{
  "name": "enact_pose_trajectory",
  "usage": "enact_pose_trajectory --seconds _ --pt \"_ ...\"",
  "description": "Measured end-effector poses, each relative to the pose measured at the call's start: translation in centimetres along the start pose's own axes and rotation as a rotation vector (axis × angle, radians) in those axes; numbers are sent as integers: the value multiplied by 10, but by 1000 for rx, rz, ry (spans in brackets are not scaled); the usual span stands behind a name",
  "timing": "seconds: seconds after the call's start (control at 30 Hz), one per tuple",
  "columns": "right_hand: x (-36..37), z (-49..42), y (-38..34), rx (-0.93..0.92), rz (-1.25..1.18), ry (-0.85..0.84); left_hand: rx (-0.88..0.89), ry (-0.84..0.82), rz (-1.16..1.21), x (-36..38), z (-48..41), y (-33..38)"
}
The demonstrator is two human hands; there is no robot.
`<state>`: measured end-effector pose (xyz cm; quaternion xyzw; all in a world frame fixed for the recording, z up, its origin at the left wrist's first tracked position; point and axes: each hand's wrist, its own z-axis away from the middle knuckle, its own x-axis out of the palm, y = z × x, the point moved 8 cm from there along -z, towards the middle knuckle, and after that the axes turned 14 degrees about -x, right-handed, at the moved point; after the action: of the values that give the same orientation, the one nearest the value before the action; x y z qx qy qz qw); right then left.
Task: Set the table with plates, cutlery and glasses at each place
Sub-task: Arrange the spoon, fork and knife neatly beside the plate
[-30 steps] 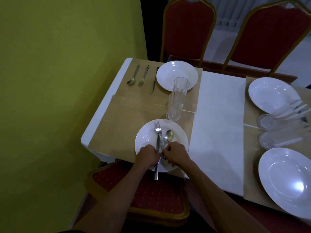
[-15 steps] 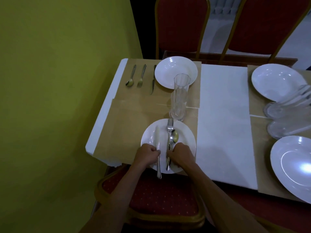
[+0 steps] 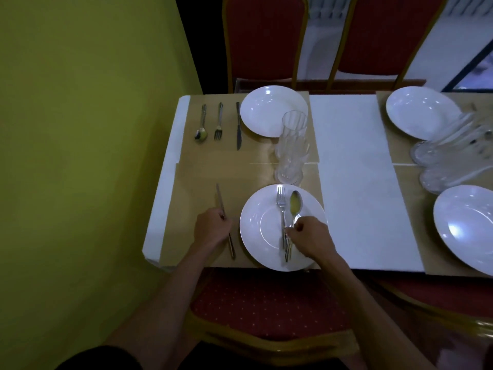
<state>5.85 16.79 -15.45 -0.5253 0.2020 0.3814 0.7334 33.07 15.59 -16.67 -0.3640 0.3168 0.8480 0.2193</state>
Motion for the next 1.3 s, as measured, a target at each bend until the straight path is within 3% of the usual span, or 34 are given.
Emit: enact_pose_trajectory --seconds 0.37,0.63,0.7,0.8,0.87,1.1,1.2,1.3 --pt "-6 19 -9 38 -64 75 210 96 -227 16 -28 26" --pt "6 4 -27 -12 -118 12 138 76 17 10 -22 12" --pt "11 -1 -42 -64 -118 -12 74 -24 196 3 -17 2" --pt "27 -8 -70 -170 -63 -72 -62 -441 565 11 8 -12" --pt "45 -12 -89 -243 -32 -140 -46 -554 609 11 24 -19" --pt "86 -15 -139 -401 21 -256 -153 -481 754 -5 25 -53" --pt "89 -18 -137 -358 28 -255 -182 -446 717 -15 12 -64" --pt "73 -22 -110 -262 91 -165 -246 -296 636 -30 -20 -87"
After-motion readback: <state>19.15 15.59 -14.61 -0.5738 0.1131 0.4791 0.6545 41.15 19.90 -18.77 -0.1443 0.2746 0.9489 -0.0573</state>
